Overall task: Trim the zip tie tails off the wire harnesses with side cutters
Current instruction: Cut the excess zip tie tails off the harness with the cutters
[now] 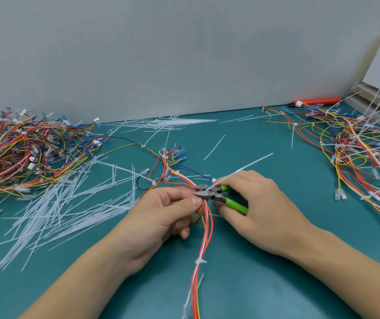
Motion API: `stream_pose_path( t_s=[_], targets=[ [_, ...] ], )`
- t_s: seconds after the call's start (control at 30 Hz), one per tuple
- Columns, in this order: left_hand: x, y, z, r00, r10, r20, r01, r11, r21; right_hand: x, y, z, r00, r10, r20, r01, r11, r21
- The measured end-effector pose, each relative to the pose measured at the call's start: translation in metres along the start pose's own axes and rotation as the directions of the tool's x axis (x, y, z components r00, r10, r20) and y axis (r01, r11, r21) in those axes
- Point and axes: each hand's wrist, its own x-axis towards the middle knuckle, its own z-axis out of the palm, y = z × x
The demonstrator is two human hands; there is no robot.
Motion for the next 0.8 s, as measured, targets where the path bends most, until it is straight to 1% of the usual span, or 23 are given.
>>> stream_pose_path(
  t_s=[0.17,0.4,0.5,0.63,0.8],
  targets=[
    [0.0011,-0.0013,-0.0017,1.0,-0.001,0.002,0.001,1.0,0.009,0.0022,-0.0006,-0.0021,0.999,0.01,0.039,-0.009,0.999,-0.032],
    [0.0016,-0.002,-0.0029,1.0,-0.002,0.01,0.002,1.0,0.023,0.0027,0.0021,0.0002,0.999,0.018,0.036,-0.017,1.0,-0.022],
    [0.0016,-0.0024,-0.0033,1.0,-0.001,0.017,0.0,1.0,0.03,0.0037,-0.0002,-0.0004,0.999,0.048,0.013,-0.047,0.996,-0.077],
    [-0.0002,-0.0016,-0.0028,0.998,0.013,0.062,-0.016,0.999,0.048,0.0008,-0.0031,-0.0026,0.998,0.07,0.003,-0.069,0.991,-0.111],
    [-0.0003,-0.0007,-0.0014,0.999,0.013,0.04,-0.015,0.998,0.056,0.0012,-0.0017,-0.0014,0.997,0.078,0.01,-0.077,0.992,-0.096]
  ],
)
